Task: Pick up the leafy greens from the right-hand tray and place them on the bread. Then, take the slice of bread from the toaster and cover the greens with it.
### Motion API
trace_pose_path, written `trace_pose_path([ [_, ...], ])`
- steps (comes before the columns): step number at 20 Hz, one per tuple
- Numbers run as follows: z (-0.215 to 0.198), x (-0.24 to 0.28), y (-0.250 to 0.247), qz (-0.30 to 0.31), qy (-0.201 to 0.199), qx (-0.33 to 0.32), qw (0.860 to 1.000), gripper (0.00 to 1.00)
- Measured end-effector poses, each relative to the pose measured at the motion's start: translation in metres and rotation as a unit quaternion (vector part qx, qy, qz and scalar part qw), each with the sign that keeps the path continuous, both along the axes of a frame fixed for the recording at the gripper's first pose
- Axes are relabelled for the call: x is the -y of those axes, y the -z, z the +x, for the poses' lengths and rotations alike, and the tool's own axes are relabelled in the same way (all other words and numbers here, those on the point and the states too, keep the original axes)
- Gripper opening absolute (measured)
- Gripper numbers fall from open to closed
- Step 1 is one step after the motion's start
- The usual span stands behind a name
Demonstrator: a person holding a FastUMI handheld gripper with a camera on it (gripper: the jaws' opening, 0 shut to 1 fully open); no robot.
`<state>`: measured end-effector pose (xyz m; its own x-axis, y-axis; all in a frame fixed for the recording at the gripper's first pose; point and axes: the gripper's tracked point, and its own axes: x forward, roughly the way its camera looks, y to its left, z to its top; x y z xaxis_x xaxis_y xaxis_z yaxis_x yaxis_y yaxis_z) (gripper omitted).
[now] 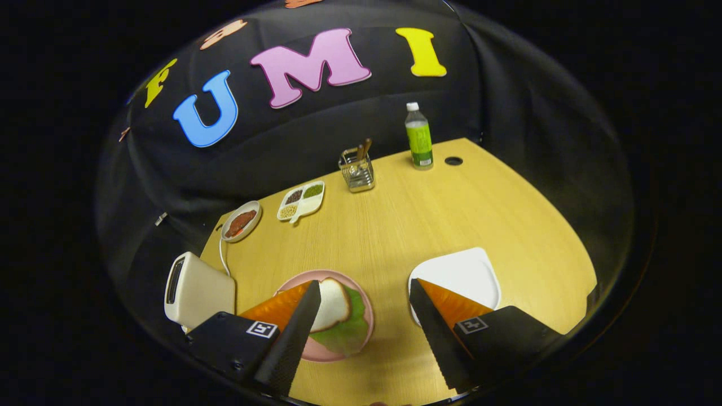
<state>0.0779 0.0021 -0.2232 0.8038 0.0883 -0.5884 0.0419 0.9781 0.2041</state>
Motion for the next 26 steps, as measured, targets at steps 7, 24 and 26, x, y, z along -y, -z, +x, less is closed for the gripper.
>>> trace_pose_path([
  [7, -0.020, 0.016, -0.128, -0.077, 0.004, 0.145, 0.986, 0.99],
  [24, -0.066, 0.027, -0.226, -0.121, 0.026, 0.271, 0.954, 0.98],
  [26, -0.061, 0.040, -0.227, -0.130, 0.017, 0.280, 0.951, 0.98],
])
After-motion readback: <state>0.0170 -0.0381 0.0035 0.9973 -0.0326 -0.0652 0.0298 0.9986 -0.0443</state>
